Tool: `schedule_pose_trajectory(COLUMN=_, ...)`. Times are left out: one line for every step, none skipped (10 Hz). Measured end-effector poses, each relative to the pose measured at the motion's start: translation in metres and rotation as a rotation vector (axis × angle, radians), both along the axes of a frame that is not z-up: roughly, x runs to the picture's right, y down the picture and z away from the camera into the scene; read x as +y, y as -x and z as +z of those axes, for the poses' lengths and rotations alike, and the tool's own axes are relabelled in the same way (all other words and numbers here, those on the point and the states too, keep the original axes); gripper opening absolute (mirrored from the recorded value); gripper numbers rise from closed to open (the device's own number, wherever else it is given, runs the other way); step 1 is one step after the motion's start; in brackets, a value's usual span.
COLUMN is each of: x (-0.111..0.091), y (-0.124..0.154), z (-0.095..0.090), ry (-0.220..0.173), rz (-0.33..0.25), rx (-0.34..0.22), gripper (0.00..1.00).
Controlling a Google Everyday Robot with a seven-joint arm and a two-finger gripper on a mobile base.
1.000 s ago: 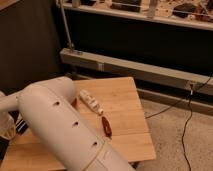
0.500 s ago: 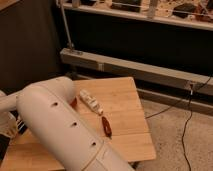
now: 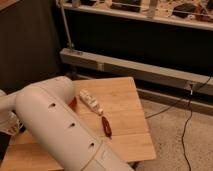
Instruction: Push the eraser across the table
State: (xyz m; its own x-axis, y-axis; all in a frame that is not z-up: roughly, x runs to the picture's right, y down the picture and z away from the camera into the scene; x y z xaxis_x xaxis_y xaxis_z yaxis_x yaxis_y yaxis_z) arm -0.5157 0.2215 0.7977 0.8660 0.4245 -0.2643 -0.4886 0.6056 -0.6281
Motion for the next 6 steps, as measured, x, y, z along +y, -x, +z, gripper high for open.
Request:
schedule_pose_trajectory(x=-0.001, y=-0.001, z=0.002, ry=-0.003, rz=0.000, rx=0.005, gripper=0.00)
schedule_pose_trajectory(x=-0.003, y=-0.003, z=0.005, ry=-0.009, rz=-0.001, rx=0.011, gripper=0.00)
schedule_pose_trajectory(x=-0.005, y=-0.004, z=0.007, ry=-0.012, rz=-0.001, rx=0.017, gripper=0.00)
schedule_pose_trajectory(x=-0.007, y=-0.005, z=0.009, ry=-0.015, rz=-0.001, rx=0.023, gripper=0.00)
schedule_pose_trajectory(x=-0.010, y=-0.007, z=0.011, ry=-0.018, rz=-0.001, rx=0.029, gripper=0.00)
schedule_pose_trajectory(x=-0.011, y=-0.008, z=0.013, ry=-0.020, rz=-0.002, rx=0.033, gripper=0.00)
